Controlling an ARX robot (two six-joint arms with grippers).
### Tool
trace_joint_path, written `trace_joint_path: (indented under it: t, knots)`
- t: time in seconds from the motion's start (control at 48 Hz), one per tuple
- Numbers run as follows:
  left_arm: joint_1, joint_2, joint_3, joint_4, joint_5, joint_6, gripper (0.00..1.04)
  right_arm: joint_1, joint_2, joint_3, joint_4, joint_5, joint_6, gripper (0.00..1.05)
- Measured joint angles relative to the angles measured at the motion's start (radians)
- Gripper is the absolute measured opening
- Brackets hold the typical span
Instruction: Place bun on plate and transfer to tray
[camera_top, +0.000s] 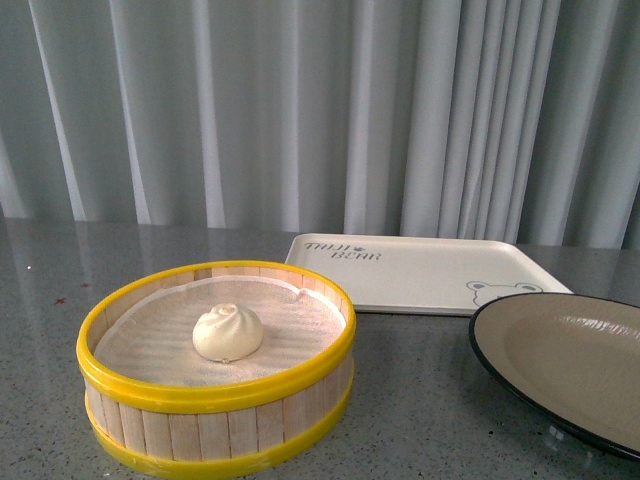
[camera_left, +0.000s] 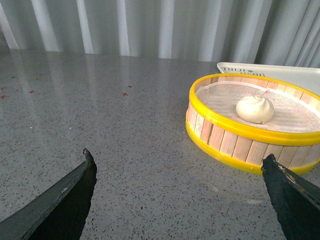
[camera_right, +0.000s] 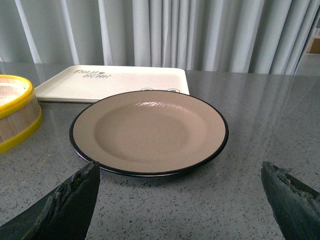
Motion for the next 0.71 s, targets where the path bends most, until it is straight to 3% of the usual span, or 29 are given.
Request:
trace_joint_path:
  t: [0.708]
  knots:
    - [0.000,0.000,0.000,0.000,0.000,0.000,0.98,0.000,0.000,0.000,0.000,0.000,0.000,0.96]
